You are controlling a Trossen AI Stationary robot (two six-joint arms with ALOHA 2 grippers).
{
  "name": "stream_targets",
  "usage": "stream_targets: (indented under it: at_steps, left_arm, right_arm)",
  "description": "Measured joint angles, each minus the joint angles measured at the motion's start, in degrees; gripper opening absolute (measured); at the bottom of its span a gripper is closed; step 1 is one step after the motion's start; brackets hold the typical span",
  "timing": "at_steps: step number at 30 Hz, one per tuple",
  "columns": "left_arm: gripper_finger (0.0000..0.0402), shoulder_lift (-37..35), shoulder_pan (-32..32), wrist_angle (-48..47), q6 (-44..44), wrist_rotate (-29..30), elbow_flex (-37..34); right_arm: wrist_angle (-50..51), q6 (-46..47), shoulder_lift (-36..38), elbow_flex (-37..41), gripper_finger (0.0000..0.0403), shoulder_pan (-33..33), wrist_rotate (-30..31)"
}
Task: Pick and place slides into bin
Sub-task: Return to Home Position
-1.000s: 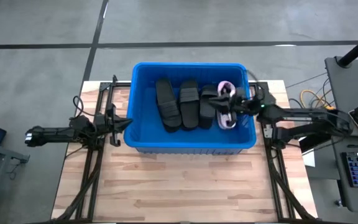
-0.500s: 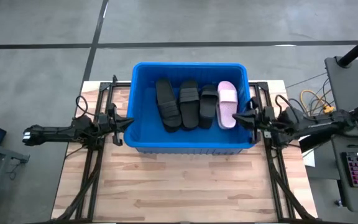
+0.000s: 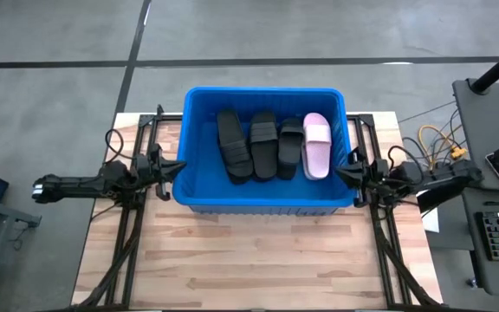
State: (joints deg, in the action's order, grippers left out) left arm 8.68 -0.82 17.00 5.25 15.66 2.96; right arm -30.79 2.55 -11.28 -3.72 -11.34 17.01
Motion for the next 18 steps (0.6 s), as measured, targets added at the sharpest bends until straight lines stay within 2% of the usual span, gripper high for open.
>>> stream_targets:
  at_steps: [5,9,12,18]
  left_arm:
    - [0.0,-0.26,0.0,0.02,-0.43,-0.02,-0.24]
    - [0.0,-0.33,0.0,0.06,-4.51,-0.2,-0.28]
    - [0.0,-0.79,0.0,0.12,-5.63,-0.3,-0.26]
    - [0.0,-2.43,0.0,-0.08,-5.15,-1.3,-1.27]
  right_arm:
    - [0.12,-4.26,4.15,2.64,0.0008,0.0,3.67]
    - [0.16,-8.78,7.07,2.84,0.0008,0.09,5.57]
    - [1.36,-7.58,8.98,2.83,0.0008,0.25,5.57]
    - [9.84,-4.93,11.26,2.81,0.0008,0.27,5.57]
